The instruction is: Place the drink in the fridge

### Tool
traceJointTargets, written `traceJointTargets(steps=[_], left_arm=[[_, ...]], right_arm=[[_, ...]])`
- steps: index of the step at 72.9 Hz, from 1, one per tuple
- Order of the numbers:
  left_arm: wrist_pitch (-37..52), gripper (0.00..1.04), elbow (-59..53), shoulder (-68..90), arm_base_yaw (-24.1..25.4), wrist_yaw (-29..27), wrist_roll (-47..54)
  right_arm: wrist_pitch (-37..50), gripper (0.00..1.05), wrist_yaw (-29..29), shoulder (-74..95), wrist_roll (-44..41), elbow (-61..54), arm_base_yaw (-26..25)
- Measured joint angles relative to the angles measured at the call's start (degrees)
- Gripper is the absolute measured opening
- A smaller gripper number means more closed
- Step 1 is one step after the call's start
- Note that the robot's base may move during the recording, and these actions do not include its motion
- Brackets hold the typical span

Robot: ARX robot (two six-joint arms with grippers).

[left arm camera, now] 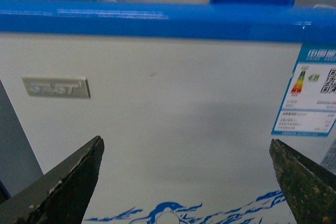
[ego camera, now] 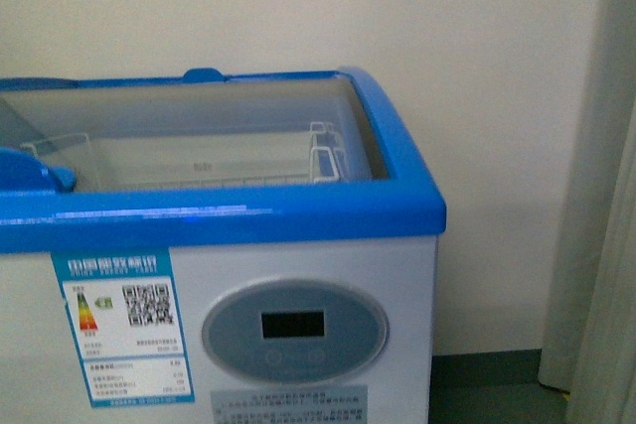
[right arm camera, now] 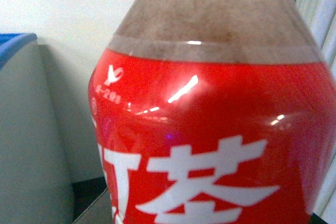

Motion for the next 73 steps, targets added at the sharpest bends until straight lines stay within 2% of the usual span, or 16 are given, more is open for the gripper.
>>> traceJointTargets(steps=[50, 52, 56, 58, 63, 67, 73], left_arm=[[0.0, 0.97, 0.0, 0.0, 0.0, 0.0, 0.0], [-0.6, 0.97, 0.2, 0.6, 0.7, 1.6, -0.8], [-2.7, 0.97, 1.7, 4.8, 4.2, 13.3, -4.9], [-2.1, 0.97, 2.3, 7.5, 5.0, 18.6, -6.6], [2.8, 0.97, 4.1, 16.3, 4.9, 27.0, -10.6], [8.3, 0.97, 6.2, 23.1, 3.3, 29.8, -12.0], [15.8, 0.97, 10.2, 31.6, 1.4, 29.8, -12.2]], right_arm=[[0.0, 0.36, 0.0, 0.0, 0.1, 0.0, 0.0], [0.0, 0.36, 0.0, 0.0, 0.1, 0.0, 0.0], [0.0, 0.36, 0.0, 0.0, 0.1, 0.0, 0.0], [0.0, 0.36, 0.1, 0.0, 0.1, 0.0, 0.0], [0.0, 0.36, -0.2, 0.0, 0.1, 0.0, 0.0], [0.0, 0.36, -0.1, 0.0, 0.1, 0.0, -0.1], [0.0, 0.36, 0.0, 0.0, 0.1, 0.0, -0.1]])
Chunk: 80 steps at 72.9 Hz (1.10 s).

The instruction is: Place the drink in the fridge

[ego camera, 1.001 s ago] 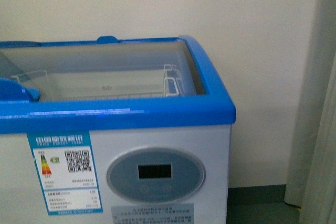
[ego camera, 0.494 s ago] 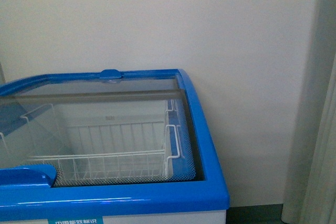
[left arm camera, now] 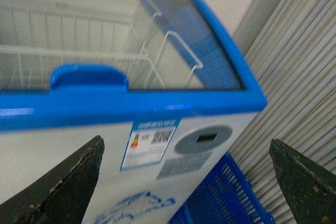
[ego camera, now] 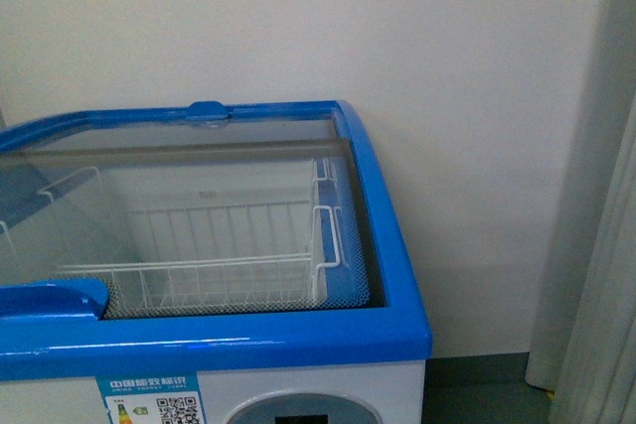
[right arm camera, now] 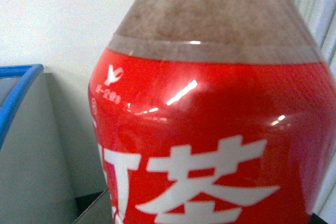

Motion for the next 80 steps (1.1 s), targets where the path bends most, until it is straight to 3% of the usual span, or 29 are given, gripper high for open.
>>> traceJointTargets(steps=[14, 33, 49, 60, 70, 80], left_arm=[[15.6, 0.97, 11.0, 19.9, -2.6, 1.2, 6.4], [18.4, 0.97, 19.8, 35.2, -0.8, 12.2, 23.6], [11.6, 0.97, 25.0, 40.5, 5.6, 24.3, 40.0], [1.7, 0.97, 28.9, 44.7, 10.2, 31.0, 55.1], [-5.4, 0.97, 32.0, 48.3, 11.9, 34.6, 67.1], [-20.1, 0.97, 38.2, 53.1, 12.3, 35.8, 83.6]], right_arm=[[0.0, 0.36, -0.1, 0.0, 0.0, 0.0, 0.0], [0.0, 0.36, -0.1, 0.0, 0.0, 0.0, 0.0], [0.0, 0.36, 0.0, 0.0, 0.0, 0.0, 0.0], [0.0, 0.36, 0.0, 0.0, 0.0, 0.0, 0.0], [0.0, 0.36, 0.0, 0.0, 0.0, 0.0, 0.0], [0.0, 0.36, 0.0, 0.0, 0.0, 0.0, 0.0]])
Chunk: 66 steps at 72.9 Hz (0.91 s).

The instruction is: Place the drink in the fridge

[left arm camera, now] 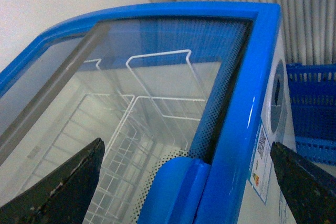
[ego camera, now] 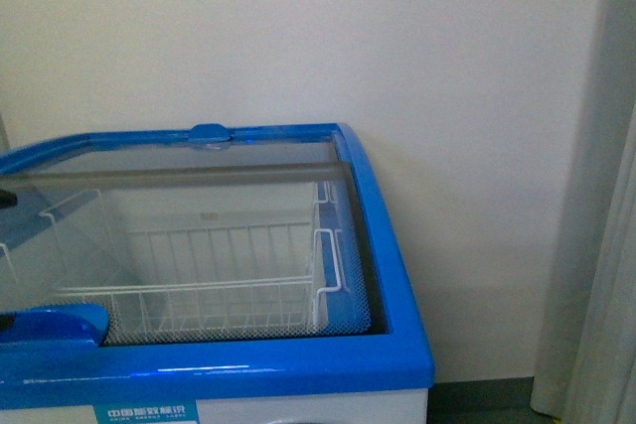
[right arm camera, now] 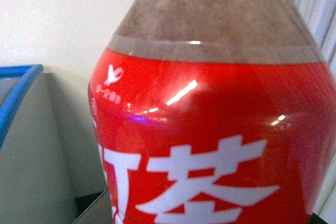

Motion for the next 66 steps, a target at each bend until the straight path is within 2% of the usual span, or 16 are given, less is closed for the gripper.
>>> traceJointTargets(steps=[18, 29, 52, 66], left_arm=[[-10.4, 0.97, 7.5, 6.7, -0.3, 0.2, 21.4], [-10.4, 0.97, 11.2, 9.9, -0.4, 0.1, 25.1], [-19.3, 0.97, 19.5, 16.1, 0.3, -4.0, 33.9], [-18.1, 0.97, 21.0, 17.6, 0.5, -4.4, 35.1]], right_arm=[[0.0, 0.36, 0.0, 0.0, 0.0, 0.0, 0.0], [0.0, 0.36, 0.0, 0.0, 0.0, 0.0, 0.0], [0.0, 0.36, 0.0, 0.0, 0.0, 0.0, 0.0], [0.0, 0.36, 0.0, 0.0, 0.0, 0.0, 0.0]])
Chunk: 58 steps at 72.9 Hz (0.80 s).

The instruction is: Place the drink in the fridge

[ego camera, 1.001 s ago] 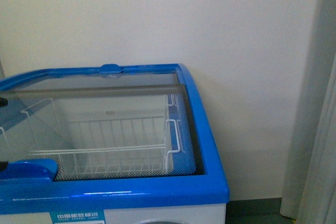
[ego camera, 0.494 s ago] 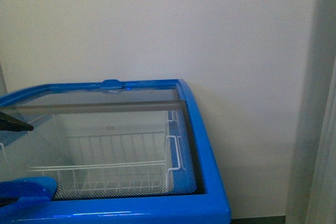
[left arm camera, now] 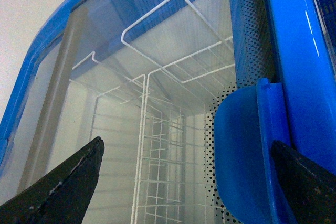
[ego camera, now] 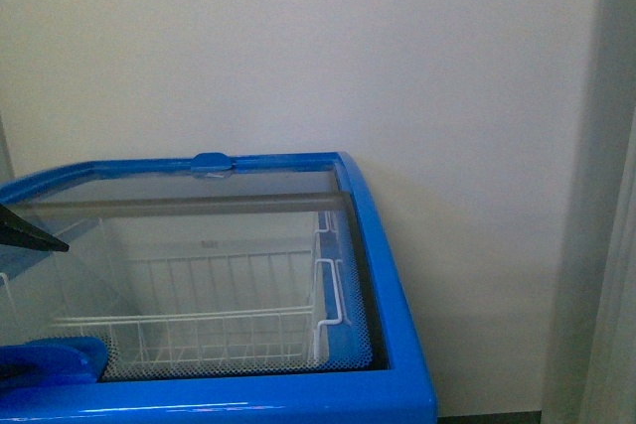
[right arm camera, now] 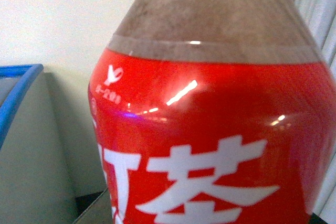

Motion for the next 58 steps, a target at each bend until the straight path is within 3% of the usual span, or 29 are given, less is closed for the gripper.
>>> traceJointTargets(steps=[20, 26, 32, 36, 45, 52, 58], left_arm=[[6.1, 0.97, 0.3, 1.7, -1.0, -0.7, -3.0], [11.6, 0.97, 0.8, 2.2, -1.8, -2.0, -6.3], [23.7, 0.97, 1.6, 4.0, -3.3, -4.9, -11.7], [37.5, 0.97, 2.6, 6.8, -4.7, -9.5, -17.8], [66.2, 0.97, 9.9, 14.6, -8.3, -27.8, -27.8], [77.2, 0.97, 13.6, 15.4, -10.1, -37.2, -35.2], [76.8, 0.97, 12.9, 13.4, -11.0, -39.5, -41.4]], right_arm=[[0.0, 0.36, 0.0, 0.0, 0.0, 0.0, 0.0], [0.0, 0.36, 0.0, 0.0, 0.0, 0.0, 0.0], [0.0, 0.36, 0.0, 0.0, 0.0, 0.0, 0.0], [0.0, 0.36, 0.0, 0.0, 0.0, 0.0, 0.0], [0.0, 0.36, 0.1, 0.0, 0.0, 0.0, 0.0], [0.0, 0.36, 0.0, 0.0, 0.0, 0.0, 0.0], [0.0, 0.36, 0.0, 0.0, 0.0, 0.0, 0.0]])
